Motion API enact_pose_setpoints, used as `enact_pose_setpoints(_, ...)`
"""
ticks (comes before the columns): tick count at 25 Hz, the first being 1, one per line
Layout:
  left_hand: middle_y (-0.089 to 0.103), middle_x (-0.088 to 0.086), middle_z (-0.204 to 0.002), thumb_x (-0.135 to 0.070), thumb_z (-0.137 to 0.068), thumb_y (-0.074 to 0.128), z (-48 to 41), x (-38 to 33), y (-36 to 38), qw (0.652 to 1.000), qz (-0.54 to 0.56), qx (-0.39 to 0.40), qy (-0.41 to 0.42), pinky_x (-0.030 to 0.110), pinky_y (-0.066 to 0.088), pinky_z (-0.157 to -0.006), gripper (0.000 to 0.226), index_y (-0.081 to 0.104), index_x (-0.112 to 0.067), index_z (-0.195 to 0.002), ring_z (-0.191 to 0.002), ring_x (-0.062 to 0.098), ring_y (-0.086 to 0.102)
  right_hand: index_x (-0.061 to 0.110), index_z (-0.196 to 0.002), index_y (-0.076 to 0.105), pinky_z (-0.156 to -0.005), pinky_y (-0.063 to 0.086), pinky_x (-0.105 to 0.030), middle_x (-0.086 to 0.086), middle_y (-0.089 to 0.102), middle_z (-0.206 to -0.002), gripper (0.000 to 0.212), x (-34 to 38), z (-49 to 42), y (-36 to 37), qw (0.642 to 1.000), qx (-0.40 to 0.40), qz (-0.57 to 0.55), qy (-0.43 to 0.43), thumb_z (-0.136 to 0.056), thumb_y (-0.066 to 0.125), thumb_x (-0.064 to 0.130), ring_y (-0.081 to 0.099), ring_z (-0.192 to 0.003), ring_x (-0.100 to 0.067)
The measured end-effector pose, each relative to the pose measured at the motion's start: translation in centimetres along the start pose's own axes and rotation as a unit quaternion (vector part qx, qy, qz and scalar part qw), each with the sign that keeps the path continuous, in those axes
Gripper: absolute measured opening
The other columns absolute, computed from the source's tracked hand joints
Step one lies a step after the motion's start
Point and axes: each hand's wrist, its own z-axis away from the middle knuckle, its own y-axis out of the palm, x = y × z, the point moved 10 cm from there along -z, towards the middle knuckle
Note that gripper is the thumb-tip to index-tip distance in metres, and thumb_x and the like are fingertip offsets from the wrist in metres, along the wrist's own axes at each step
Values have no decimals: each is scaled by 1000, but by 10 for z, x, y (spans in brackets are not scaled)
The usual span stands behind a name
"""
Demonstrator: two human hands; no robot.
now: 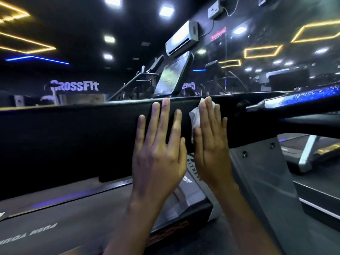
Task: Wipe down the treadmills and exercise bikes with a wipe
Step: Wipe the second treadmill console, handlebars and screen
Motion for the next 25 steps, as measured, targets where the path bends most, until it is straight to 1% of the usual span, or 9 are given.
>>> enact_pose_setpoints(4, 41, 17, -145, -17, -90, 50, -24, -21, 18, 1000, -3, 28, 6, 42, 14, -116, 46, 53, -5, -134, -138, 28, 32, 9, -151, 8, -120, 0, -29, -1, 4, -160, 51, -37, -2, -16, 993, 12, -20, 119, -106, 17, 29, -1, -149, -16)
enact_pose_setpoints(7, 47, 16, -141, -16, -89, 50, -45, -32, 31, 997, 18, 70, 4, 41, 15, -116, 44, 57, -5, -131, -135, 30, 40, 8, -150, 10, -120, 2, -32, 1, 3, -159, 50, -26, -13, -13, 992, 61, -24, 110, -106, 17, 29, 0, -149, -18)
enact_pose_setpoints(9, 55, 16, -134, -15, -88, 50, -58, -34, 37, 994, 38, 101, -7, 42, 20, -115, 41, 60, -5, -127, -128, 32, 48, 5, -149, 27, -121, 6, -35, -5, 18, -158, 49, -32, -42, -18, 992, 84, 31, 88, -105, 21, 26, 10, -148, -22)
enact_pose_setpoints(11, 61, 17, -126, -15, -86, 50, -69, -36, 42, 989, 48, 142, -15, 44, 26, -111, 41, 62, -3, -123, -120, 33, 56, 2, -142, 41, -120, 11, -36, -12, 34, -152, 49, -43, -61, -27, 984, 103, 84, 116, -105, 22, 28, 20, -145, -25)
enact_pose_setpoints(15, 64, 20, -119, -10, -76, 57, -83, -38, 55, 965, 92, 242, -34, 44, 33, -103, 44, 65, 1, -117, -110, 35, 61, -3, -129, 55, -114, 19, -40, -18, 52, -137, 42, -35, -73, -24, 966, 181, 129, 129, -96, 35, 17, 40, -134, -34)
enact_pose_setpoints(18, 62, 21, -121, -6, -72, 56, -89, -39, 64, 936, 121, 328, -31, 46, 40, -102, 48, 63, 4, -118, -110, 37, 61, -5, -121, 60, -104, 38, -49, -20, 59, -127, 41, -43, -88, -31, 944, 232, 185, 143, -93, 37, 13, 53, -122, -37)
enact_pose_setpoints(21, 62, 24, -119, -4, -74, 56, -93, -41, 75, 906, 159, 393, -19, 50, 48, -92, 44, 62, 8, -116, -105, 39, 62, -10, -119, 60, -93, 51, -50, -24, 61, -122, 47, -47, -90, -53, 900, 265, 309, 156, -81, 35, 3, 59, -114, -39)
enact_pose_setpoints(23, 62, 26, -118, 4, -70, 70, -99, -44, 84, 887, 192, 419, -25, 53, 49, -89, 47, 60, 10, -116, -103, 41, 63, -9, -113, 65, -91, 51, -46, -23, 65, -116, 46, -47, -82, -62, 848, 335, 382, 147, -79, 39, 6, 63, -108, -36)
enact_pose_setpoints(25, 60, 27, -120, 7, -61, 79, -98, -50, 91, 869, 200, 452, -19, 55, 48, -89, 60, 59, 11, -117, -105, 42, 62, -6, -116, 64, -96, 48, -43, -22, 64, -118, 46, -51, -71, -58, 782, 428, 426, 152, -78, 56, 19, 62, -112, -34)
